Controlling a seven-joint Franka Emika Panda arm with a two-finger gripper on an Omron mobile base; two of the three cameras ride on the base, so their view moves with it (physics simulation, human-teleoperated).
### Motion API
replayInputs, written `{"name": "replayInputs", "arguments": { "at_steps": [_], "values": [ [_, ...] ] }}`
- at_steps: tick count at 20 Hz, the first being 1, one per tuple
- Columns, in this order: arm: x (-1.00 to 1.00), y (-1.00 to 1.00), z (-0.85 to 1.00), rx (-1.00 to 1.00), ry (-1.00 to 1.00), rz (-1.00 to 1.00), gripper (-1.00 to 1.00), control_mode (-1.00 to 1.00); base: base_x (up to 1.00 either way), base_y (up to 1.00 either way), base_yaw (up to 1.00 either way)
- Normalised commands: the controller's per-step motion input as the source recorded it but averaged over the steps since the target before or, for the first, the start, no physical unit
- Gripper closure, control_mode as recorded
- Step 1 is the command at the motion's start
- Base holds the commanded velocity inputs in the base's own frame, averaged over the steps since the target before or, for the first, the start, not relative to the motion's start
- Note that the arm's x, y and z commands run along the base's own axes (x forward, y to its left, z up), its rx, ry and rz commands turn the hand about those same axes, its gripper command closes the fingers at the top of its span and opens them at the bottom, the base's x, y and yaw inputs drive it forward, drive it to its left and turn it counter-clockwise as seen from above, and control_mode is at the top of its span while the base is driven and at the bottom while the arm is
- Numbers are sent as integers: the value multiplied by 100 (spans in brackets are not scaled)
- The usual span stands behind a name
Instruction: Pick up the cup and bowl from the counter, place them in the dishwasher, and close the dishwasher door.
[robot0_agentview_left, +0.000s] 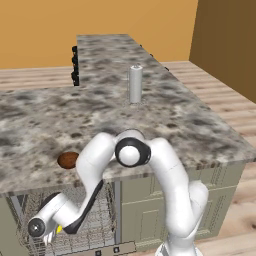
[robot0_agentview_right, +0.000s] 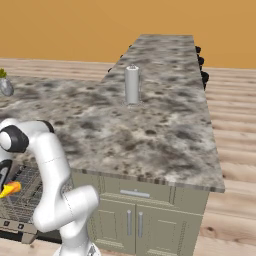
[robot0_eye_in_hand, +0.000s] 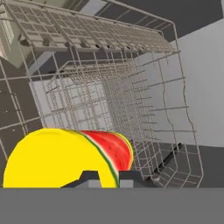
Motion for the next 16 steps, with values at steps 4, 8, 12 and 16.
{"name": "replayInputs", "arguments": {
  "at_steps": [4,8,12,16],
  "values": [
    [33,0,-29,0,0,2,100,-100,0,0,0],
    [22,0,-45,0,0,4,100,-100,0,0,0],
    [6,0,-53,0,0,5,100,-100,0,0,0],
    [3,0,-42,-1,0,5,100,-100,0,0,0]
  ]
}}
